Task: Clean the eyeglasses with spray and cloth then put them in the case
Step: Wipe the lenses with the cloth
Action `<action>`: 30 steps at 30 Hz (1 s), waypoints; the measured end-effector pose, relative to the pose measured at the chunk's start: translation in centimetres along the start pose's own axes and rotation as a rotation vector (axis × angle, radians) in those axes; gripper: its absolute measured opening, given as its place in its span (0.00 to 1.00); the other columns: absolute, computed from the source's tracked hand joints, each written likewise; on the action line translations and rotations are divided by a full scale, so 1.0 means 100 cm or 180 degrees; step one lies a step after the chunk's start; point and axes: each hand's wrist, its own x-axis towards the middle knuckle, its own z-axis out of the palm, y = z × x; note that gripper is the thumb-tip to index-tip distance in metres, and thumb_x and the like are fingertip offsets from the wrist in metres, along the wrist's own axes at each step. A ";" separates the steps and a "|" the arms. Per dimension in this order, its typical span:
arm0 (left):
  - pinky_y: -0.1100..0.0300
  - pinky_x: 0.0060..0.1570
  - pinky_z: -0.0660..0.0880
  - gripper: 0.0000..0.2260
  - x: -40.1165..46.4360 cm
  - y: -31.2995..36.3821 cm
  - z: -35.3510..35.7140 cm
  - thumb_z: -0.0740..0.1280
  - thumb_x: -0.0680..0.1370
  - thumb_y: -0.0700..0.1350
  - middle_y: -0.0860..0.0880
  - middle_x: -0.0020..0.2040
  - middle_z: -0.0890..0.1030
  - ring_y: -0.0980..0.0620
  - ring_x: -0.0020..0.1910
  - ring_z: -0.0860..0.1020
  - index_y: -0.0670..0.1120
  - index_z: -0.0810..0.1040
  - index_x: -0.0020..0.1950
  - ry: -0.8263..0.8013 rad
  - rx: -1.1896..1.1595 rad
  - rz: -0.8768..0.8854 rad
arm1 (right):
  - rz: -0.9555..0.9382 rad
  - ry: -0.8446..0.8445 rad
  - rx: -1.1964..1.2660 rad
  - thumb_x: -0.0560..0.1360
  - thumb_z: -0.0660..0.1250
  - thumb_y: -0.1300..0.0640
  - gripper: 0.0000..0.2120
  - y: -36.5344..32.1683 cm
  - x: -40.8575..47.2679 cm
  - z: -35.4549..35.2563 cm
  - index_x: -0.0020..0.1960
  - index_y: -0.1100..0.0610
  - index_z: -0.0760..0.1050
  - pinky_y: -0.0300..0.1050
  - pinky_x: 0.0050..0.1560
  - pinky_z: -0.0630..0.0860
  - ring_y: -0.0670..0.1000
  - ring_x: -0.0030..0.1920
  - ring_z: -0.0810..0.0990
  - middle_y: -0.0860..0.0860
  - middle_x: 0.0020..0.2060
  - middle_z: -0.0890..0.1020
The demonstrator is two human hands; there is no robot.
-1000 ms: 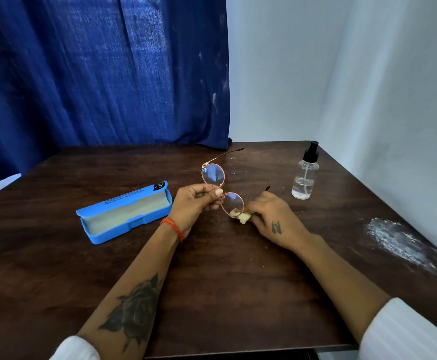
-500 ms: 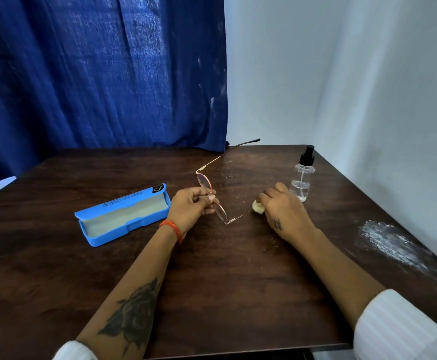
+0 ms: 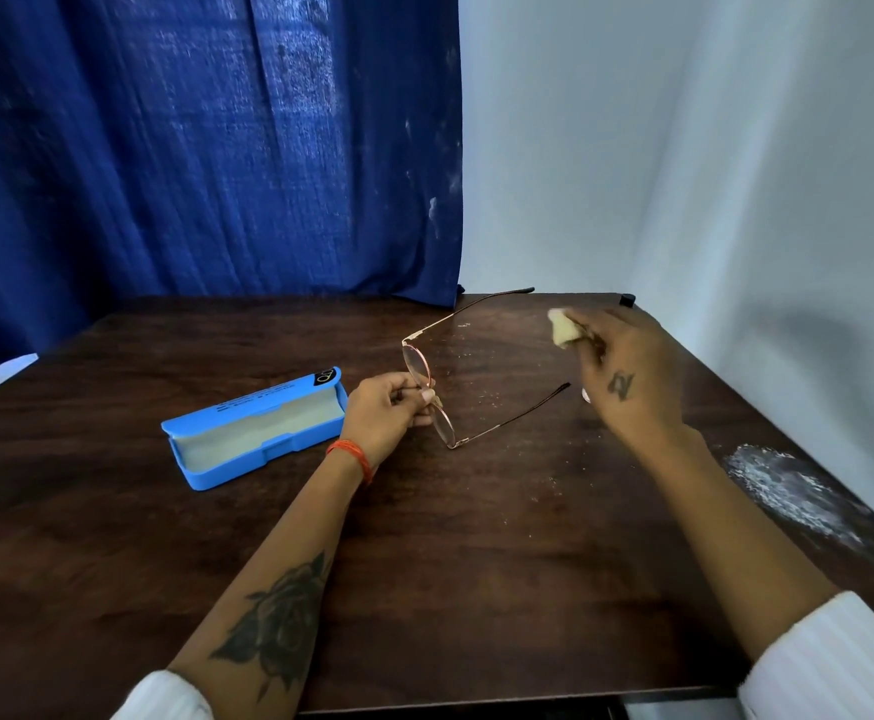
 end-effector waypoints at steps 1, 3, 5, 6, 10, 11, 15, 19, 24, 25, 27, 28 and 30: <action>0.59 0.45 0.81 0.08 0.000 0.000 0.000 0.66 0.75 0.37 0.45 0.42 0.83 0.51 0.45 0.82 0.51 0.79 0.42 -0.0005 0.0020 0.0010 | -0.0147 0.0073 0.0100 0.71 0.68 0.67 0.13 -0.010 0.005 0.002 0.55 0.62 0.79 0.40 0.48 0.70 0.59 0.47 0.78 0.59 0.47 0.83; 0.57 0.46 0.80 0.08 -0.001 -0.001 0.001 0.66 0.75 0.37 0.45 0.42 0.83 0.50 0.45 0.82 0.51 0.79 0.43 -0.0012 0.0050 0.0043 | -0.0544 0.0083 0.0227 0.70 0.69 0.68 0.14 -0.034 0.014 0.010 0.55 0.63 0.79 0.40 0.51 0.70 0.58 0.48 0.78 0.61 0.50 0.82; 0.56 0.46 0.80 0.09 -0.002 -0.001 0.002 0.66 0.75 0.36 0.45 0.41 0.82 0.50 0.43 0.81 0.50 0.79 0.43 -0.0011 0.0035 0.0116 | -0.1021 -0.0086 0.0088 0.69 0.68 0.70 0.15 -0.057 0.022 0.021 0.56 0.65 0.77 0.46 0.51 0.74 0.60 0.48 0.78 0.62 0.51 0.82; 0.56 0.46 0.81 0.09 -0.003 0.000 0.002 0.66 0.75 0.36 0.45 0.41 0.82 0.50 0.43 0.81 0.50 0.79 0.43 -0.0013 0.0035 0.0153 | -0.1260 -0.0234 -0.0028 0.69 0.68 0.71 0.16 -0.066 0.025 0.027 0.56 0.65 0.77 0.50 0.51 0.76 0.60 0.49 0.77 0.62 0.52 0.82; 0.63 0.43 0.80 0.10 -0.004 0.003 0.002 0.66 0.75 0.36 0.44 0.42 0.82 0.52 0.43 0.81 0.51 0.79 0.43 -0.0037 0.0089 0.0247 | -0.2047 -0.0932 -0.0725 0.74 0.62 0.67 0.14 -0.080 0.037 0.049 0.59 0.63 0.75 0.51 0.52 0.72 0.57 0.52 0.72 0.58 0.54 0.81; 0.63 0.44 0.80 0.09 -0.004 0.003 0.001 0.66 0.75 0.36 0.43 0.43 0.82 0.52 0.44 0.81 0.51 0.79 0.43 -0.0039 0.0101 0.0240 | -0.2109 -0.1027 -0.0870 0.75 0.60 0.65 0.13 -0.079 0.038 0.053 0.59 0.62 0.75 0.49 0.52 0.71 0.56 0.52 0.71 0.56 0.53 0.81; 0.62 0.45 0.80 0.09 -0.004 0.003 0.001 0.66 0.75 0.36 0.44 0.42 0.82 0.52 0.44 0.82 0.51 0.79 0.42 -0.0045 0.0104 0.0242 | -0.1889 -0.1029 -0.1129 0.76 0.59 0.65 0.11 -0.064 0.046 0.054 0.56 0.61 0.76 0.47 0.50 0.70 0.55 0.49 0.71 0.56 0.50 0.82; 0.60 0.45 0.80 0.09 -0.002 0.001 -0.001 0.66 0.75 0.37 0.45 0.42 0.83 0.51 0.45 0.82 0.51 0.79 0.41 -0.0020 0.0097 0.0208 | -0.1506 -0.1009 -0.1356 0.74 0.64 0.64 0.08 -0.042 0.050 0.045 0.53 0.64 0.76 0.48 0.47 0.69 0.57 0.49 0.72 0.59 0.48 0.82; 0.59 0.45 0.80 0.09 0.000 -0.001 0.000 0.66 0.75 0.37 0.47 0.41 0.83 0.52 0.44 0.82 0.52 0.79 0.42 -0.0012 0.0111 0.0222 | -0.1023 -0.0940 -0.1453 0.73 0.63 0.63 0.10 -0.014 0.058 0.031 0.53 0.63 0.76 0.50 0.44 0.66 0.59 0.51 0.71 0.59 0.44 0.81; 0.60 0.45 0.81 0.09 0.000 -0.001 0.000 0.66 0.75 0.37 0.47 0.41 0.83 0.52 0.44 0.82 0.52 0.79 0.42 -0.0011 0.0118 0.0218 | -0.0939 -0.0894 -0.1372 0.73 0.64 0.62 0.10 -0.010 0.059 0.027 0.53 0.63 0.77 0.50 0.43 0.66 0.60 0.51 0.71 0.60 0.44 0.82; 0.60 0.45 0.80 0.09 0.000 -0.002 0.000 0.66 0.75 0.37 0.47 0.41 0.83 0.52 0.44 0.82 0.52 0.79 0.42 -0.0014 0.0066 0.0183 | -0.0757 -0.0700 -0.1116 0.72 0.64 0.62 0.11 -0.001 0.060 0.019 0.52 0.63 0.78 0.49 0.41 0.67 0.61 0.50 0.72 0.61 0.43 0.82; 0.60 0.45 0.80 0.09 0.000 -0.002 -0.001 0.66 0.75 0.37 0.47 0.41 0.83 0.52 0.43 0.82 0.51 0.79 0.42 -0.0011 0.0007 0.0158 | -0.0650 -0.0529 -0.0948 0.72 0.64 0.63 0.11 0.003 0.060 0.015 0.52 0.63 0.78 0.49 0.40 0.67 0.61 0.49 0.73 0.61 0.42 0.82; 0.61 0.43 0.80 0.08 0.000 -0.002 -0.001 0.66 0.75 0.36 0.47 0.41 0.83 0.53 0.43 0.82 0.49 0.79 0.43 0.0000 -0.0129 0.0103 | -0.0409 -0.0137 -0.0535 0.70 0.63 0.66 0.11 0.008 0.055 0.004 0.51 0.61 0.78 0.46 0.39 0.67 0.61 0.46 0.75 0.60 0.41 0.83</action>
